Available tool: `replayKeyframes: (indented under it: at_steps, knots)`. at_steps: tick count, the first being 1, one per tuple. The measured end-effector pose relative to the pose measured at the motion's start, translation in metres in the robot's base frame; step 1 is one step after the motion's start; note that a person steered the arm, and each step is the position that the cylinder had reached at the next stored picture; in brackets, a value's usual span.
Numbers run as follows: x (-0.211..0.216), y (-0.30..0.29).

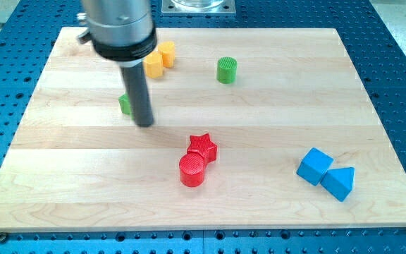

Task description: Move the red blocks to the top of the green star

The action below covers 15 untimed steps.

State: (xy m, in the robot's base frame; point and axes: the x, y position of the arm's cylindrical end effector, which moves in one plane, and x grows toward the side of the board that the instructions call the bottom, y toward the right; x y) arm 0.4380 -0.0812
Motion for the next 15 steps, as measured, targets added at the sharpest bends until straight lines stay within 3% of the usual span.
replayKeyframes:
  at_steps: [1,2,3,5,6,7,8,9,10,11,12,13,14,15]
  knots:
    - [-0.026,0.013]
    - [-0.046,-0.012]
    - [-0.005,-0.085]
    - [0.085,-0.145]
    - [0.077,-0.109]
    - [0.022,-0.022]
    - [-0.002,0.05]
    - [0.031,0.118]
    - [0.07,0.124]
    - [0.073,0.074]
    - [0.074,0.063]
    - [0.093,0.114]
    - [0.107,0.086]
    - [0.107,0.01]
